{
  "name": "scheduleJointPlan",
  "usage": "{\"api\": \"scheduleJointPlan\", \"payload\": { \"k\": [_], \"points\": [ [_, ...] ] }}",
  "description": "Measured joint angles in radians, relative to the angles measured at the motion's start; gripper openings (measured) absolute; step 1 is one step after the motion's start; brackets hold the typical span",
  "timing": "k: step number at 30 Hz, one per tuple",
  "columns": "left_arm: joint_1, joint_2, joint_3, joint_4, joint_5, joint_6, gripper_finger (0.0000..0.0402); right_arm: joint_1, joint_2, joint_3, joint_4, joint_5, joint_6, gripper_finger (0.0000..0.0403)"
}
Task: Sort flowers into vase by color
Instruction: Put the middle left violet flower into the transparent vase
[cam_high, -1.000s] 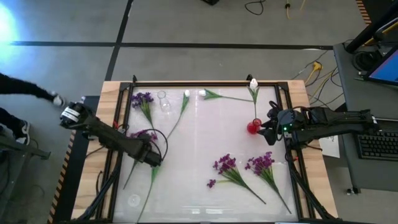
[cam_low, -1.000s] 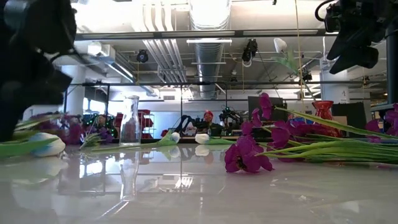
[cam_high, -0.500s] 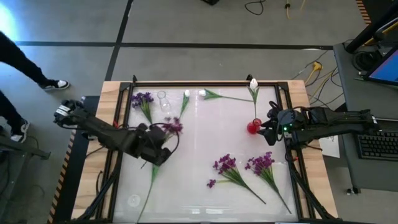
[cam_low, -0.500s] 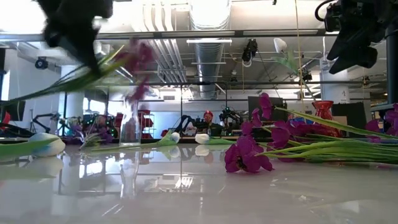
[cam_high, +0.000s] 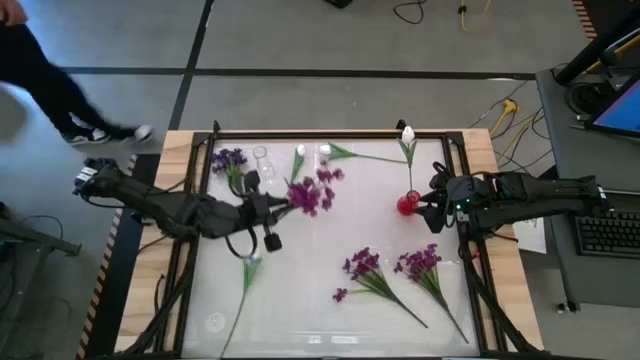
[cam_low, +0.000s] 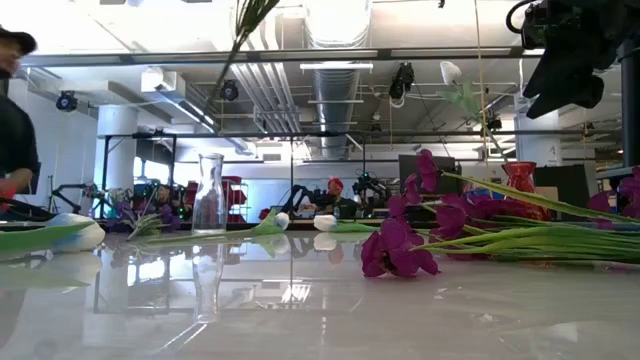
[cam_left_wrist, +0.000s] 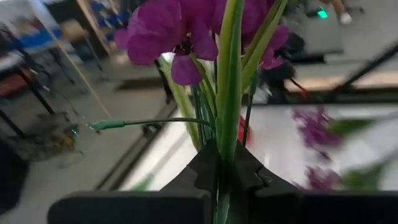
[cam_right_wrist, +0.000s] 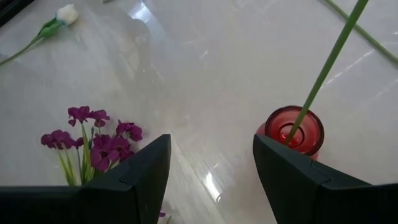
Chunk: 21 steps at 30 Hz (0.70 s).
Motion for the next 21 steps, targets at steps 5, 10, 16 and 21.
{"api": "scheduleJointPlan", "payload": {
  "k": [5,10,16,21],
  "points": [
    [0.136,-0.12,-0.163,0.228,0.0,0.093,0.0,0.0,0.0,0.0,0.001,0.017,0.0,0.0219],
    [0.327,-0.249,-0.294,0.386,-0.001,0.144,0.0,0.0,0.0,0.0,0.033,0.018,-0.005,0.0219],
    [0.592,-0.363,-0.408,0.521,0.064,0.138,0.0,0.0,0.0,0.0,0.082,0.019,-0.031,0.0219],
    [0.774,-0.383,-0.447,0.571,0.297,0.06,0.0,0.0,0.0,0.0,0.085,0.019,-0.034,0.0219]
  ]
}}
